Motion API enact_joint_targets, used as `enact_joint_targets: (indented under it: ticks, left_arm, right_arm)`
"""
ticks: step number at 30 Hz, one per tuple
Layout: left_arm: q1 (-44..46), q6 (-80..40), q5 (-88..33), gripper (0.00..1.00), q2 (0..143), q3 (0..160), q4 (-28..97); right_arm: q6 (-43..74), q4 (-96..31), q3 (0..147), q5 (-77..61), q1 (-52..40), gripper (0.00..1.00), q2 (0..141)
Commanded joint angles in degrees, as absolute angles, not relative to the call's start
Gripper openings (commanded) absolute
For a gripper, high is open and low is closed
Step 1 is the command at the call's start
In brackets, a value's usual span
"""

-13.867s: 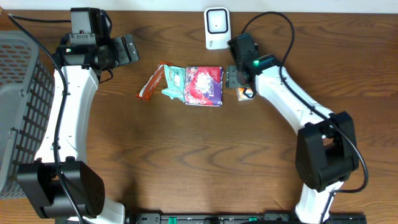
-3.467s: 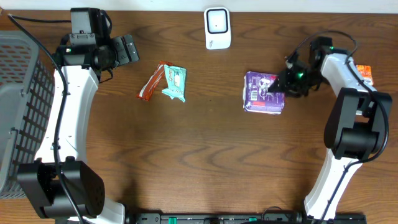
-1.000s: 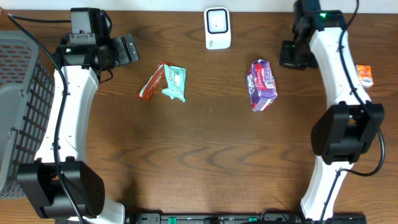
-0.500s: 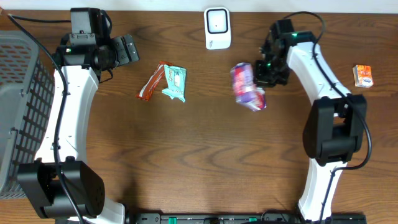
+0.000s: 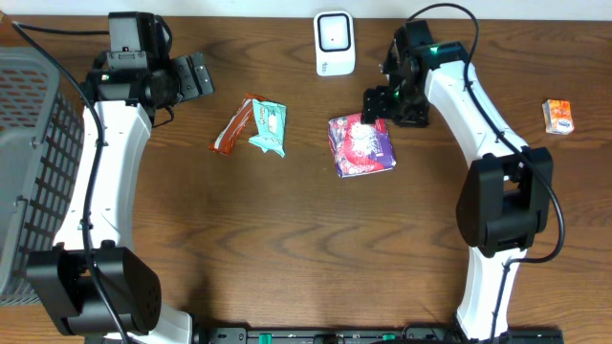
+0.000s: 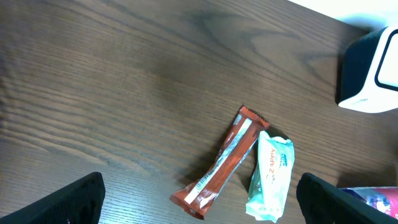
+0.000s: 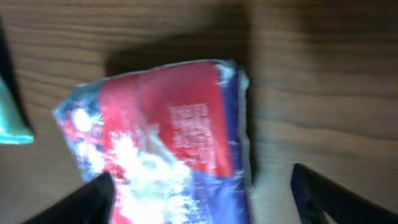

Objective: Scan the item barcode

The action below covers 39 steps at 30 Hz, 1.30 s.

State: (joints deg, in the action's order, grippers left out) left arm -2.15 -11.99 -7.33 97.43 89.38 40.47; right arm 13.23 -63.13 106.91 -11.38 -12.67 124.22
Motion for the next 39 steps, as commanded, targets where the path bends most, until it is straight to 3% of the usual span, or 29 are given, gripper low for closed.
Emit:
enact_joint_targets:
  ticks: [1,12,14,18,19,27,34,39]
  left_arm:
    - [-2.2,-11.7,-6.9,0.98,98.0,89.3,40.5]
    - [-2.2,-11.7,-6.9,0.98,98.0,89.3,40.5]
    - [-2.2,-11.7,-6.9,0.97,98.0,89.3,40.5]
    - [-2.2,-11.7,-6.8,0.98,98.0,89.3,40.5]
    - [-2.2,-11.7,-6.9,0.98,98.0,89.3,40.5]
    - [-2.2,-11.7,-6.8,0.98,98.0,89.3,40.5]
    - [-2.2,-11.7,-6.9,0.98,98.0,89.3,40.5]
    - [-2.2,-11.7,-6.9,0.98,98.0,89.3,40.5]
  right_arm:
    - [12.1,-63.0,105.5,-8.9,-12.6,0.89,123.8]
    - [11.1,-53.6,93.8,-12.8,-13.5,0.67,123.8]
    - [13.3,-49.3,91.0,-14.5,-13.7,0.52,123.8]
    - [17.2,-45.5,89.7,-15.2,-14.0,0.05,123.8]
    - [18.7,-44.9,90.0,-15.2,-14.0,0.01,123.7]
    - [27.8,-36.0,97.3,-19.2,-13.2,0.01,123.7]
    - [37.4,-14.5,99.7,-19.0,-13.0,0.01,123.8]
    - [45.3,-3.1,99.7,-10.9,-13.8,0.01,123.9]
